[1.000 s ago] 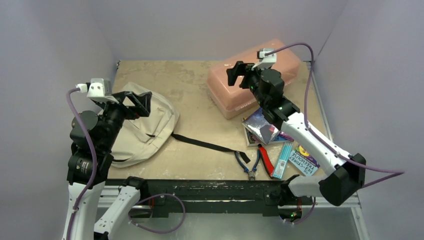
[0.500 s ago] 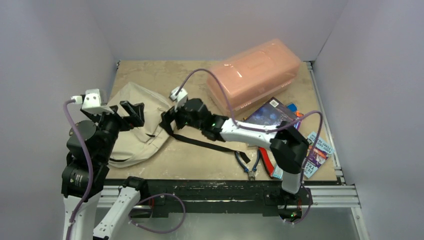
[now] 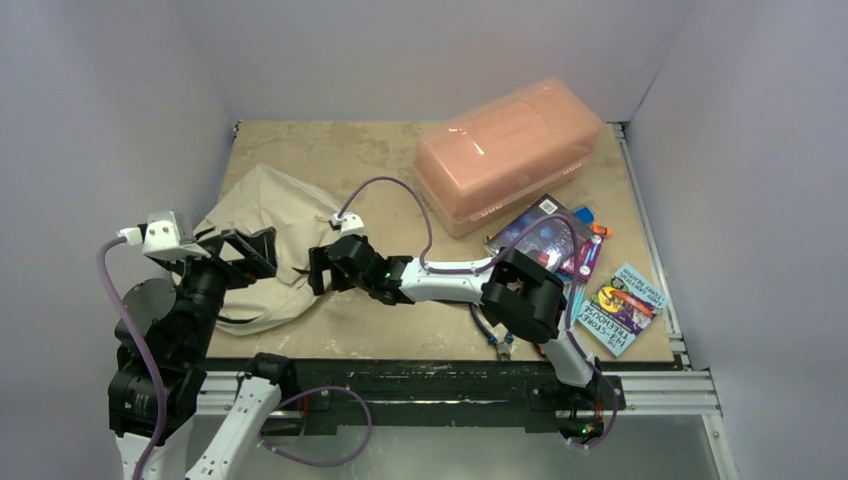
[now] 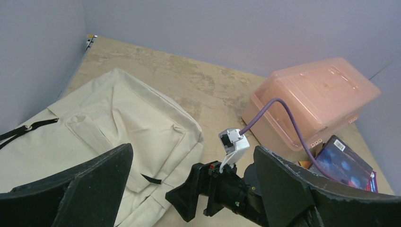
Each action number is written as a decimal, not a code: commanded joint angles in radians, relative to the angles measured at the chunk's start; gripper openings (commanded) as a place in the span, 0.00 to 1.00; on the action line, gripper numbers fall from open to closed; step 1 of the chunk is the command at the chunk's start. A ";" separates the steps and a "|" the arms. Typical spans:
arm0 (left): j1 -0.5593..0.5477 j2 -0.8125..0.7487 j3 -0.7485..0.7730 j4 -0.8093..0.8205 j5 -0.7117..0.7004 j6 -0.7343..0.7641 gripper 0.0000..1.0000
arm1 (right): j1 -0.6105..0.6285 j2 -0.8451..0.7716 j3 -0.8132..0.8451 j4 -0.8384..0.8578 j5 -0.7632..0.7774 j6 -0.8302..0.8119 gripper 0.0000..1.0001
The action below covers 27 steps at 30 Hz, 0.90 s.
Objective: Pack the student bag
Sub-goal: Adjust the student bag at the center of the board.
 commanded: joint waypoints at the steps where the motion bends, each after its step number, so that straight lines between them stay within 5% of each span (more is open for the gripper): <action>1: 0.006 0.014 0.024 -0.013 0.000 -0.005 0.99 | 0.016 -0.008 0.023 -0.079 0.115 0.231 0.89; 14: 0.006 0.023 0.002 -0.014 0.053 -0.041 0.97 | -0.013 0.157 0.170 -0.045 0.200 0.254 0.69; 20: 0.006 0.023 0.012 -0.046 0.046 -0.026 0.97 | -0.057 0.176 0.210 -0.012 0.304 0.181 0.20; 24: 0.006 0.026 0.024 -0.056 0.042 -0.011 0.97 | -0.123 0.155 0.209 0.005 0.306 0.147 0.02; 27: 0.006 0.033 0.025 -0.062 0.044 -0.006 0.97 | -0.161 0.140 0.195 0.054 0.294 0.107 0.00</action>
